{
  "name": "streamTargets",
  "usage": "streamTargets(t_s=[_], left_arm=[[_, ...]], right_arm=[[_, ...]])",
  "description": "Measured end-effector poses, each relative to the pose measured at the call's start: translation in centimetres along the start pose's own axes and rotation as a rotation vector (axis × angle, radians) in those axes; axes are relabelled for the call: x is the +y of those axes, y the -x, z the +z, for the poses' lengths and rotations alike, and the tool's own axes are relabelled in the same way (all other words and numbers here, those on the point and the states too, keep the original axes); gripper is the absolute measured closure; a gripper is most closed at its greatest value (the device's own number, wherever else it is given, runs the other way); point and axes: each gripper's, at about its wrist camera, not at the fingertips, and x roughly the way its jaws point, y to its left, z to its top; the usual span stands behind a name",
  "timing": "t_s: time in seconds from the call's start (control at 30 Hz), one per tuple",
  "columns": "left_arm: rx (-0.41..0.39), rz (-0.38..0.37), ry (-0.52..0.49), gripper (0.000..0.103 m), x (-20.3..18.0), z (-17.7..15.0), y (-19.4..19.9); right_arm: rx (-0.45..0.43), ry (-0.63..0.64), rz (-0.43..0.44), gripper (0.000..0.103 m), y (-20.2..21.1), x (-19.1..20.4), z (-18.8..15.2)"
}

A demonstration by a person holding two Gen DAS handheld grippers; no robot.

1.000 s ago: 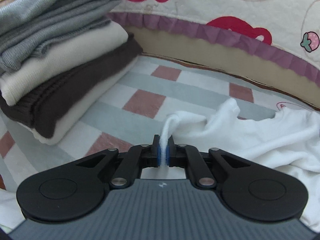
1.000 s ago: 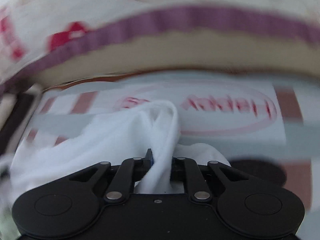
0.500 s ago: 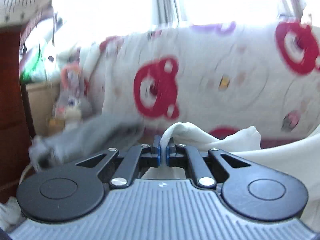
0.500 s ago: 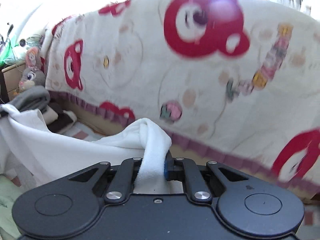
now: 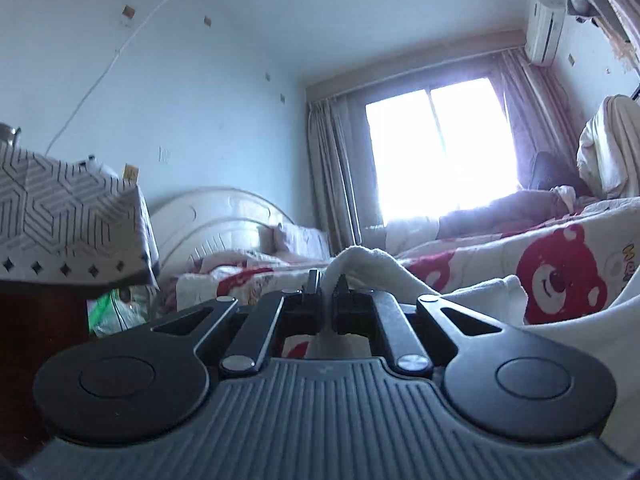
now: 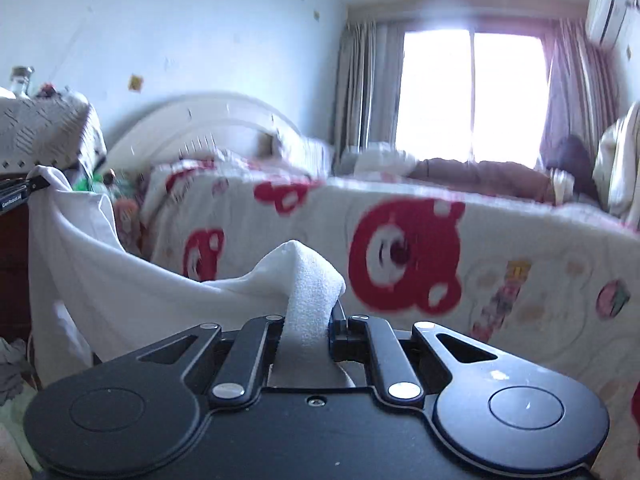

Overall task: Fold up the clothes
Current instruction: 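Lift the white shirt high with both grippers to shake it out, then lay the shirt on the mattress and open both grippers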

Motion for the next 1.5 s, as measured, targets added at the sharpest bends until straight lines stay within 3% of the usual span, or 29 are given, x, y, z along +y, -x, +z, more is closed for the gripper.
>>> streamTargets(t_s=[0.27, 0.43, 0.5, 0.63, 0.77, 0.87, 0.9, 0.93, 1.0, 1.1, 1.13, 1.27, 1.37, 1.5], left_arm=[[-0.089, -0.023, 0.022, 0.098, 2.7, 9.1, 5.5], [-0.083, -0.013, -0.017, 0.098, 2.0, 8.8, 4.7], [-0.013, -0.022, -0.001, 0.098, 1.7, 6.5, 2.7], [0.187, -0.054, -0.012, 0.098, 0.4, -2.2, -5.2], [0.35, -0.055, -0.066, 0.098, -3.0, -11.6, -14.0], [0.458, -0.076, -0.114, 0.092, -7.1, -17.8, -20.1], [0.498, -0.098, -0.137, 0.087, -8.9, -19.6, -21.8], [0.562, -0.106, -0.129, 0.068, -10.3, -22.0, -23.4], [0.682, -0.119, -0.082, 0.062, -12.5, -26.9, -25.5], [0.772, -0.145, -0.033, 0.061, -13.3, -31.0, -22.8], [0.797, -0.193, -0.03, 0.061, -13.1, -31.7, -20.9], [0.911, -0.358, -0.032, 0.051, -11.8, -33.0, -13.0], [1.069, -0.452, 0.038, 0.051, -10.0, -34.3, -8.7], [1.206, -0.503, 0.112, 0.05, -7.7, -34.9, -4.0]], right_arm=[[-0.174, 0.06, -0.001, 0.091, 8.3, 0.8, 3.5], [-0.143, 0.023, 0.031, 0.091, 7.3, -0.1, 1.6], [-0.096, 0.003, 0.046, 0.091, 5.3, -0.5, -0.1], [0.05, -0.011, 0.021, 0.092, -1.2, -1.7, -4.1], [0.235, -0.141, -0.076, 0.092, -9.0, -4.9, -7.7], [0.357, -0.151, -0.204, 0.089, -16.0, -7.3, -11.5], [0.406, -0.134, -0.251, 0.076, -18.4, -7.7, -13.0], [0.469, -0.12, -0.293, 0.058, -20.7, -8.1, -14.7], [0.589, -0.12, -0.355, 0.056, -23.9, -8.6, -18.0], [0.662, -0.205, -0.385, 0.054, -24.3, -9.4, -22.4], [0.671, -0.24, -0.373, 0.052, -23.6, -9.4, -23.5], [0.707, -0.29, -0.239, 0.049, -19.2, -6.9, -26.7], [0.726, -0.396, -0.123, 0.049, -15.2, -4.7, -28.9], [0.757, -0.537, 0.036, 0.049, -10.2, -2.3, -31.0]])
